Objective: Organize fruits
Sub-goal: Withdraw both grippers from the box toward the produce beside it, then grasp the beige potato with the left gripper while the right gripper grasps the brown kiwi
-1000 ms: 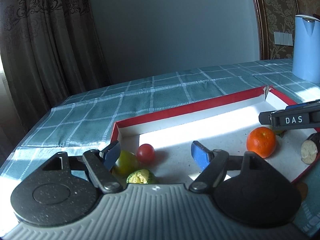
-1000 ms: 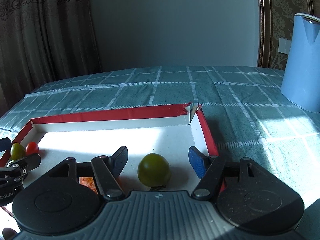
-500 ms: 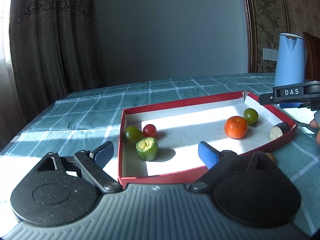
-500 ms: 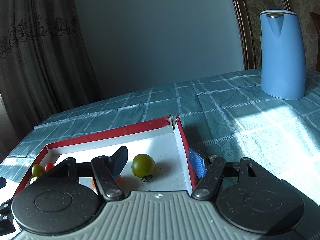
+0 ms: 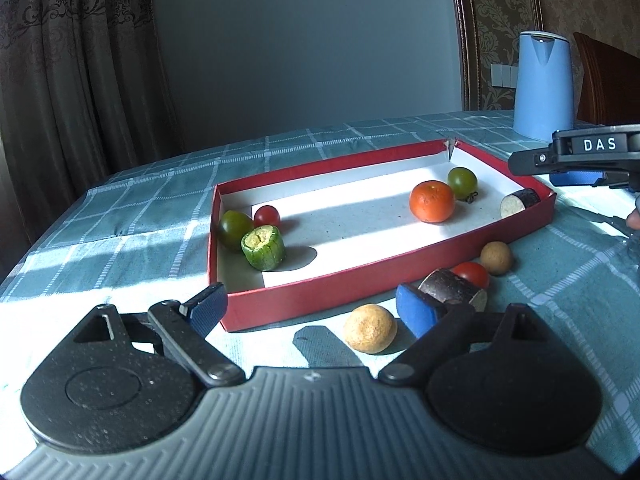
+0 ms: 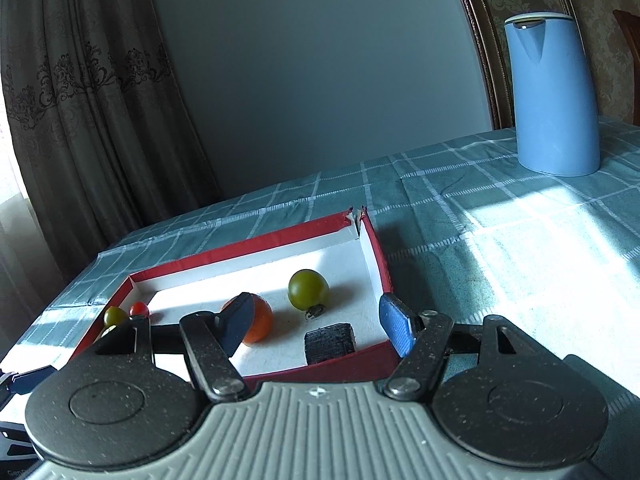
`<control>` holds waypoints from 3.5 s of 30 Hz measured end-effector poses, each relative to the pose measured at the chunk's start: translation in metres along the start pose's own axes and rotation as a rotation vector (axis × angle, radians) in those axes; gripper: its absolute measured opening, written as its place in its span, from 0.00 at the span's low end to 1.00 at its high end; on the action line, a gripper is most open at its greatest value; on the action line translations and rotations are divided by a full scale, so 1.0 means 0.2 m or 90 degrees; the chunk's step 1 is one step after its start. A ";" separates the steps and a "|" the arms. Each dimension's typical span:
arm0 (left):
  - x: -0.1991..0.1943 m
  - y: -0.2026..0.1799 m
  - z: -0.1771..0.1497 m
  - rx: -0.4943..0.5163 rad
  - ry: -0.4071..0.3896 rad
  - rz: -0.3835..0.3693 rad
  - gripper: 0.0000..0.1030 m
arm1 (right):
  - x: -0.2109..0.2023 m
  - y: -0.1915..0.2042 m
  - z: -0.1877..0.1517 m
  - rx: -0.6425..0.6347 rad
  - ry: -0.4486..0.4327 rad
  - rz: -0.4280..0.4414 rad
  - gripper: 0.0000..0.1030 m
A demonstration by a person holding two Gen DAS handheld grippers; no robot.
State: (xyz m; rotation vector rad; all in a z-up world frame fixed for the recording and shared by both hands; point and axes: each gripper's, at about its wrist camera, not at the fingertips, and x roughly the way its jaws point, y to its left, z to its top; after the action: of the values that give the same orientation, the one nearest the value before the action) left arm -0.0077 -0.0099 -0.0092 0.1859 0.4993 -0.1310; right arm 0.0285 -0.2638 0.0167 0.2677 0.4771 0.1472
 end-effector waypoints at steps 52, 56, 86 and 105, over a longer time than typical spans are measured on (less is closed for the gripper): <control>0.06 -0.08 -0.02 0.065 0.048 -0.028 0.58 | 0.04 0.24 -0.21 -0.180 0.134 0.062 0.52; 0.06 -0.08 -0.02 0.066 0.048 -0.028 0.58 | 0.06 0.24 -0.21 -0.166 0.138 0.063 0.37; 0.04 -0.11 -0.03 0.090 0.039 -0.055 0.34 | 0.05 0.24 -0.21 -0.157 0.133 0.064 0.25; -0.02 -0.12 -0.03 0.097 -0.004 -0.046 0.28 | -0.03 0.25 -0.21 -0.168 0.083 0.073 0.25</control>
State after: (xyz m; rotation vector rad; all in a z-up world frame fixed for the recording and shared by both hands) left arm -0.0181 -0.0318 -0.0163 0.3168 0.4900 -0.2406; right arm 0.0002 -0.2089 -0.0017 0.0260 0.5652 0.3388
